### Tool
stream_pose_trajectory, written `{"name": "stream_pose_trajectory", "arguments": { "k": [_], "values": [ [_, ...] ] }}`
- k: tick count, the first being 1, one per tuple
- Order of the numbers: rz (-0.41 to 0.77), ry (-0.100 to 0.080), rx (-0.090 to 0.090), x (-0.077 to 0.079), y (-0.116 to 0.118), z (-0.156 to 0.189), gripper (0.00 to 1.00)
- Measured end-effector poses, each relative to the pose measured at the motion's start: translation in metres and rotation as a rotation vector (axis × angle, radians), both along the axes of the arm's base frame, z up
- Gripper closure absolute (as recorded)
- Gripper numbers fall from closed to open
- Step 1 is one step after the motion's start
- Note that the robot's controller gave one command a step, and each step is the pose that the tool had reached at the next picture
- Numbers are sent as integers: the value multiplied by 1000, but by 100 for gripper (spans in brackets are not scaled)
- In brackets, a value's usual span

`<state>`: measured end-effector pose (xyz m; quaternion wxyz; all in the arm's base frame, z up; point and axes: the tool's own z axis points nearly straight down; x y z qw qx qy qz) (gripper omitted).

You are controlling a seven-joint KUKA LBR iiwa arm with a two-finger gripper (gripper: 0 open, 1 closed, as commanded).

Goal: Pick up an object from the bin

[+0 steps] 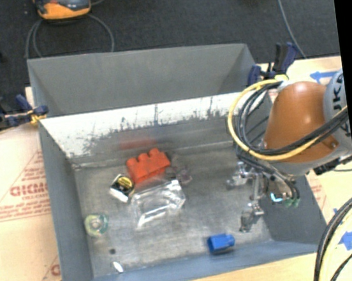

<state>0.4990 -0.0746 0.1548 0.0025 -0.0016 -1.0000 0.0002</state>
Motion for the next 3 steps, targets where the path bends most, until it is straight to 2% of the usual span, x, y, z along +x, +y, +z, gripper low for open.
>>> {"name": "stream_pose_trajectory", "arguments": {
  "k": [1, 2, 3],
  "values": [
    [-38, -13, 0, -15, 63, -72, 0],
    [41, -19, 1, -15, -19, -81, 0],
    [46, -23, -1, -14, -18, -79, 100]
  ]
}}
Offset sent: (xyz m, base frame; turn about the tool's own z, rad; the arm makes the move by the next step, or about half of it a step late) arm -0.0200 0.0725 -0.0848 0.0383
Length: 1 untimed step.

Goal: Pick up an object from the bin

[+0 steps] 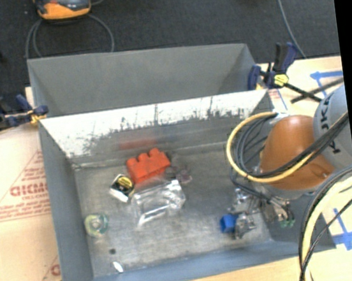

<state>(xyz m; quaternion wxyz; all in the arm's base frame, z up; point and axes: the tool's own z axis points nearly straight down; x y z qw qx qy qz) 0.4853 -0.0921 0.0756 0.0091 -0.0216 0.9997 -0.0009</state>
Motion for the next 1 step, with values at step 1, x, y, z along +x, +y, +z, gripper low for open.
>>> {"name": "stream_pose_trajectory", "arguments": {
  "k": [1],
  "values": [
    [355, 8, -6, 34, 4, 147, 100]
  ]
}}
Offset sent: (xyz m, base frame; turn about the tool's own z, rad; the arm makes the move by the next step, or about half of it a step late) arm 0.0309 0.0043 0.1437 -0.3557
